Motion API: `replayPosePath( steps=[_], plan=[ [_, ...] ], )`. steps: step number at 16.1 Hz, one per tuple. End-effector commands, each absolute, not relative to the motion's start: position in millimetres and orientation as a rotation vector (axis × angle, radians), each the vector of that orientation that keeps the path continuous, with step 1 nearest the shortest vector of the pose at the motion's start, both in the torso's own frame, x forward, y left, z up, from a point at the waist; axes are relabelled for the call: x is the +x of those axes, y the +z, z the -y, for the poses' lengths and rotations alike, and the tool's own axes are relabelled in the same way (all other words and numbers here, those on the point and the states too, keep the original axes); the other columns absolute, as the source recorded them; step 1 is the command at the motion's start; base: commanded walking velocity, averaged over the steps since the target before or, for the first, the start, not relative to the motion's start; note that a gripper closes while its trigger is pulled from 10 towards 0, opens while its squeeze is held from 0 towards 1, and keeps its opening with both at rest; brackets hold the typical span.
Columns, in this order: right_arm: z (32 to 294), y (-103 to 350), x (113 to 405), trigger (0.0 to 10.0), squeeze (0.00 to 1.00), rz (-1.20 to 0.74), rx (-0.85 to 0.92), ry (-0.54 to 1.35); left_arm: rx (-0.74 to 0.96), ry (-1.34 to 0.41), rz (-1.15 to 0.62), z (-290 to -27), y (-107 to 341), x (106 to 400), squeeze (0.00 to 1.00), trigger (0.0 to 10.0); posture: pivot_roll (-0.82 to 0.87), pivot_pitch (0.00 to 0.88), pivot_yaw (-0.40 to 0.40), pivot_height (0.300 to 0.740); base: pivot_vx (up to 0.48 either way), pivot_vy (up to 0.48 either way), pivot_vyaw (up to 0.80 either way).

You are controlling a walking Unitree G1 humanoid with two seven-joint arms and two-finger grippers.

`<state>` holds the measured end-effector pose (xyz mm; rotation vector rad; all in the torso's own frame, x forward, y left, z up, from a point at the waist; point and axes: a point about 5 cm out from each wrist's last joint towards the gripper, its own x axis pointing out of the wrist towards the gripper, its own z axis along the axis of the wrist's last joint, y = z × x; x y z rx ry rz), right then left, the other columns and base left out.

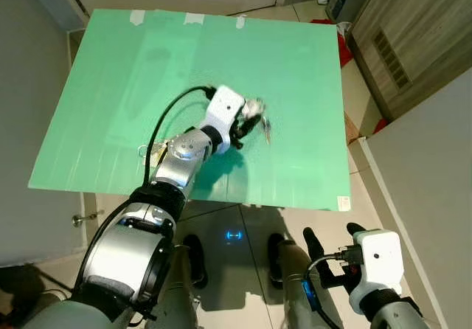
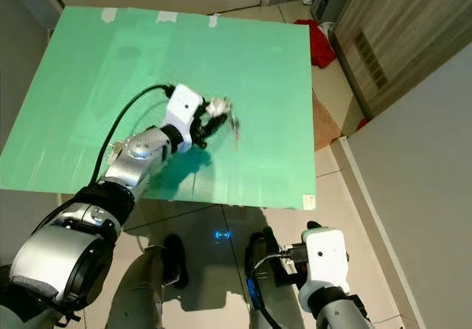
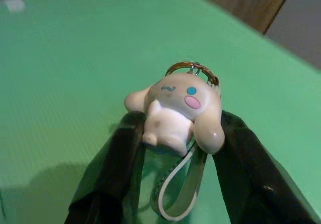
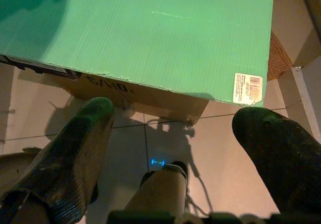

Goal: Hang keys on a hook

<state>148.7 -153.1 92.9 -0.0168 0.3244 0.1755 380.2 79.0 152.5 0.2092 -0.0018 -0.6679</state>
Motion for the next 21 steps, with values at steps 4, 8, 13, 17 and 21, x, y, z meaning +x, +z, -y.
replayPosePath(
  steps=[4,8,13,17,21],
  plan=[
    [153.3,83.3,151.1,10.0,0.00,-0.362,-0.014,0.176,0.157,-0.732,0.101,-78.0,159.7,367.6,0.00,0.0,-0.34,0.370,0.017,0.691,0.000,0.000,0.00],
    [155.1,89.6,174.1,10.0,0.00,-0.289,-0.043,0.168,0.167,-0.751,0.169,-77.2,165.9,354.8,0.00,0.0,-0.30,0.315,0.028,0.691,0.000,0.000,0.00],
    [160.1,108.8,241.4,10.0,0.00,-0.132,-0.094,0.128,0.187,-0.677,0.221,-97.4,182.0,351.4,0.00,0.0,-0.18,0.206,0.034,0.691,0.000,0.000,0.00],
    [142.5,108.8,272.1,10.0,0.00,-0.102,-0.082,0.179,0.121,-0.638,0.203,-100.7,177.4,334.5,0.00,0.0,-0.12,0.144,0.016,0.691,0.000,0.000,0.00],
    [137.5,103.0,276.4,10.0,0.00,-0.110,-0.090,0.231,-0.059,-0.305,0.141,-146.8,157.0,318.2,0.00,0.0,-0.09,0.142,-0.026,0.691,0.000,0.000,0.00]
  ],
)
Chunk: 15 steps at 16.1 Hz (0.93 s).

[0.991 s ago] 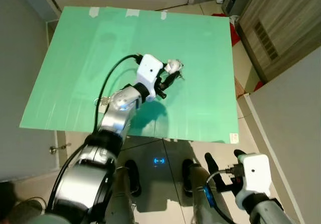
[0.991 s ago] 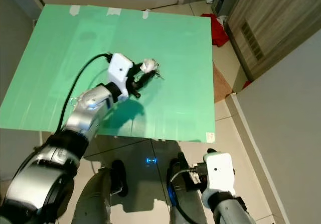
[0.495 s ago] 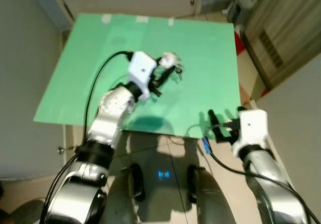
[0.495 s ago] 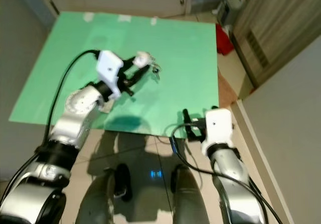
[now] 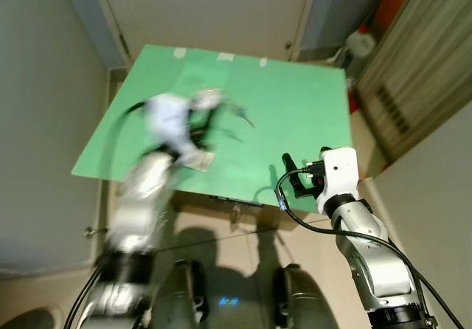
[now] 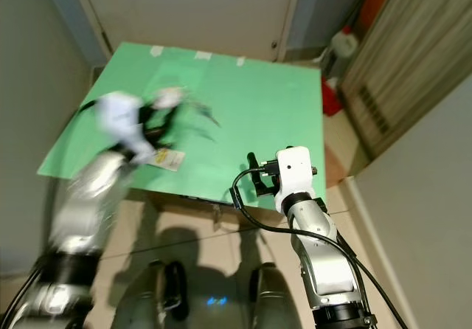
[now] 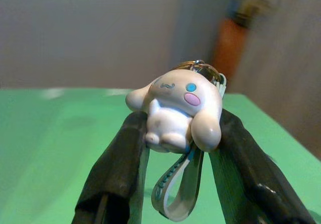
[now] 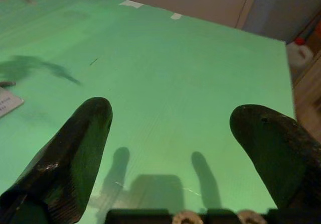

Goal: Hang keys on a hook

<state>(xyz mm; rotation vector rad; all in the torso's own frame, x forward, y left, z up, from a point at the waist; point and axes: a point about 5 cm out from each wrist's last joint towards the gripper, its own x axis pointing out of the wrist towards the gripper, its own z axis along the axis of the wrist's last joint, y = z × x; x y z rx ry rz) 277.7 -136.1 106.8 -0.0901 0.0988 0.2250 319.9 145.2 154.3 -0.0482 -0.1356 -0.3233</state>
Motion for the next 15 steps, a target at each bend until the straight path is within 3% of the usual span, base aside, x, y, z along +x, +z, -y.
replayPosePath(
  steps=[1,4,15],
  plan=[
    [138.0,102.1,276.9,10.0,0.00,-0.112,-0.092,0.238,-0.059,-0.296,0.140,-148.6,156.4,312.1,0.00,0.0,-0.08,0.143,-0.034,0.691,0.000,0.000,0.00],
    [137.4,100.0,283.2,10.0,0.00,-0.110,-0.096,0.265,0.012,-0.347,0.136,-142.2,156.1,288.5,0.00,0.0,-0.04,0.141,-0.050,0.691,0.000,0.000,0.00],
    [130.3,92.7,287.9,10.0,0.00,-0.108,-0.091,0.314,-0.014,-0.325,0.102,-143.0,153.1,278.2,0.00,0.0,-0.02,0.128,-0.065,0.691,0.000,0.000,0.00]
  ],
)
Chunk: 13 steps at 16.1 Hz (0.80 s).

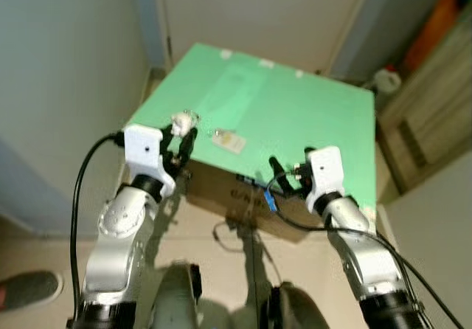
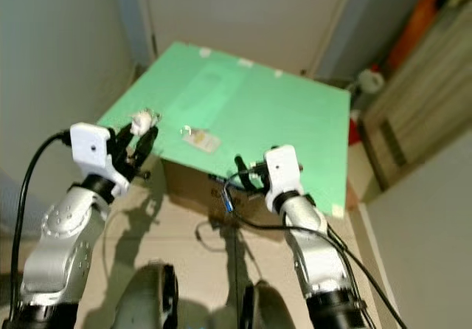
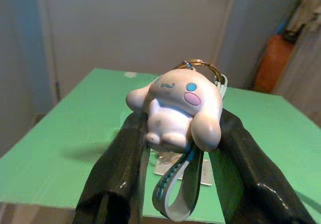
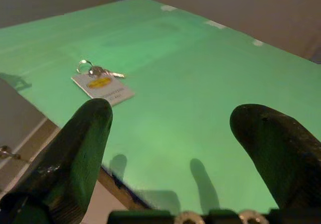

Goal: Hang keys on a hook

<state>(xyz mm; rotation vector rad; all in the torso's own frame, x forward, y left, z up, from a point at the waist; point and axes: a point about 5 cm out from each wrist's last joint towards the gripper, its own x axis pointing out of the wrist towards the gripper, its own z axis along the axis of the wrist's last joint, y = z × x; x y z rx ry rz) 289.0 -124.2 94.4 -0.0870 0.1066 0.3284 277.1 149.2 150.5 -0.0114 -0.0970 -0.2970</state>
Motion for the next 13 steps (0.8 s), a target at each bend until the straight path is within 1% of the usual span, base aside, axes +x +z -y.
replayPosePath(
  steps=[1,5,8,9,10,11,13],
  plan=[
    [130.4,93.0,288.7,10.0,0.00,-0.107,-0.092,0.312,-0.014,-0.333,0.102,-141.6,153.2,278.3,0.00,0.0,-0.02,0.129,-0.063,0.691,0.000,0.000,0.00],
    [129.5,92.7,288.1,10.0,0.00,-0.097,-0.093,0.317,-0.019,-0.347,0.085,-138.9,149.0,277.2,0.00,0.0,-0.03,0.130,-0.060,0.691,0.000,0.000,0.00],
    [132.3,93.3,288.5,10.0,0.00,-0.093,-0.093,0.312,0.011,-0.326,0.050,-147.7,136.0,274.9,0.00,0.0,-0.03,0.128,-0.060,0.691,0.000,0.000,0.00],
    [136.6,94.0,286.7,10.0,0.00,-0.089,-0.078,0.296,-0.023,-0.288,0.020,-155.6,129.1,274.0,0.00,0.0,-0.03,0.125,-0.062,0.691,0.000,0.000,0.00],
    [140.6,94.1,284.5,10.0,0.00,-0.088,-0.039,0.262,-0.111,-0.241,-0.004,-161.8,126.8,276.6,0.00,0.0,-0.03,0.125,-0.062,0.691,0.000,0.000,0.00],
    [143.2,93.8,282.3,10.0,0.00,-0.085,-0.020,0.243,-0.140,-0.222,-0.012,-165.2,126.0,279.2,0.00,0.0,-0.03,0.125,-0.062,0.691,0.000,0.000,0.00],
    [144.3,93.5,281.9,10.0,0.00,-0.077,-0.028,0.242,-0.109,-0.261,-0.003,-159.3,128.3,281.4,0.00,0.0,-0.05,0.122,-0.049,0.691,0.000,0.000,0.00]
  ],
)
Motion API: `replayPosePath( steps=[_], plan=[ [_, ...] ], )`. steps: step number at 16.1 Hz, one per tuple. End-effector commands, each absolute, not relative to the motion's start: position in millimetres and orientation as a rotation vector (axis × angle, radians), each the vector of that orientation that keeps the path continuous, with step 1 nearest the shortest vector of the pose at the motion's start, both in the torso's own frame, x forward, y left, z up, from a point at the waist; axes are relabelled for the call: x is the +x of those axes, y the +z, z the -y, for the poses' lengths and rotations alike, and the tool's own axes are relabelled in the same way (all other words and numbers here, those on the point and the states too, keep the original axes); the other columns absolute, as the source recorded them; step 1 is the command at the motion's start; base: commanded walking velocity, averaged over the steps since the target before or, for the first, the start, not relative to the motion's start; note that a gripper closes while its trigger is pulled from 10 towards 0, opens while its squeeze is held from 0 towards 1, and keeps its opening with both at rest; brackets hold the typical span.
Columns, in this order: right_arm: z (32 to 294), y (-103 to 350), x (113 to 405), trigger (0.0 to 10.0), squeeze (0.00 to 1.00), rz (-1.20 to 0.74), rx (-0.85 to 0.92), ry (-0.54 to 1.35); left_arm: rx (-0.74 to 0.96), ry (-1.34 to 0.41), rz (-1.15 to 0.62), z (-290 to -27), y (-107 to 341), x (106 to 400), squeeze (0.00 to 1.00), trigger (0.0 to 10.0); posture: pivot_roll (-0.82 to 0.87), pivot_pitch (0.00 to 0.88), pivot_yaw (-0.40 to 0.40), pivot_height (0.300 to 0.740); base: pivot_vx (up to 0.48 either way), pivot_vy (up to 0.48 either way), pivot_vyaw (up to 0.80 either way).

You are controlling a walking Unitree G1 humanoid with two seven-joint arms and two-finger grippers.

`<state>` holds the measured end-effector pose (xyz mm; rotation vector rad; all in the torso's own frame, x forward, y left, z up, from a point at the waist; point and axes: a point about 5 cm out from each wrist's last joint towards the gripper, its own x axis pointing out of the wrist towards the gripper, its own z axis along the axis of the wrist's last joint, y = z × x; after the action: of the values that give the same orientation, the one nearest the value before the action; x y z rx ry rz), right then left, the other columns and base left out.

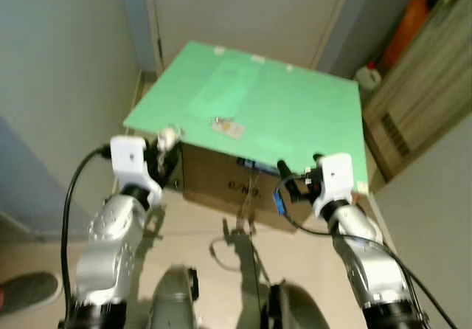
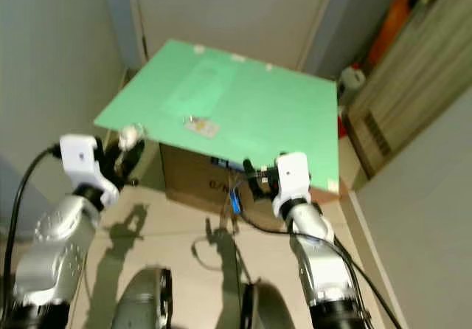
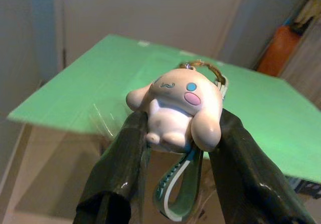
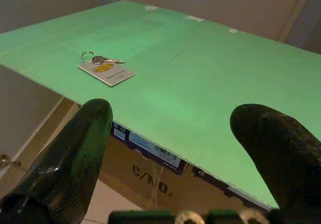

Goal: Hang keys on a hook

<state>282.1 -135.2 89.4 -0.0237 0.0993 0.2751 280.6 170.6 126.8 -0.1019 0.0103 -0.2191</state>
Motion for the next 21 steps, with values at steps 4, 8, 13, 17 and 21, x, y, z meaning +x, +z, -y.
replayPosePath(
  steps=[4,8,13,17,21],
  plan=[
    [143.2,97.7,284.2,10.0,0.00,-0.054,-0.039,0.250,-0.106,-0.293,0.002,-155.2,130.1,285.7,0.00,0.0,-0.06,0.115,-0.041,0.691,0.000,0.000,0.00],
    [139.2,94.1,280.5,10.0,0.00,-0.063,-0.046,0.263,-0.067,-0.320,0.004,-152.4,129.4,286.6,0.00,0.0,-0.06,0.114,-0.041,0.691,0.000,0.000,0.00],
    [140.8,98.5,282.6,10.0,0.00,-0.037,-0.022,0.259,-0.041,-0.340,0.019,-150.7,131.0,287.7,0.00,0.0,-0.06,0.108,-0.041,0.700,0.000,0.000,0.00],
    [141.4,97.1,282.6,10.0,0.00,-0.044,-0.023,0.262,-0.009,-0.377,0.035,-145.3,133.0,287.4,0.00,0.0,-0.07,0.101,-0.042,0.733,0.000,0.000,0.00],
    [142.3,95.8,282.2,10.0,0.00,-0.049,-0.021,0.259,-0.001,-0.388,0.036,-143.6,132.4,287.1,0.00,0.0,-0.07,0.100,-0.042,0.740,0.000,0.000,0.00]
  ],
)
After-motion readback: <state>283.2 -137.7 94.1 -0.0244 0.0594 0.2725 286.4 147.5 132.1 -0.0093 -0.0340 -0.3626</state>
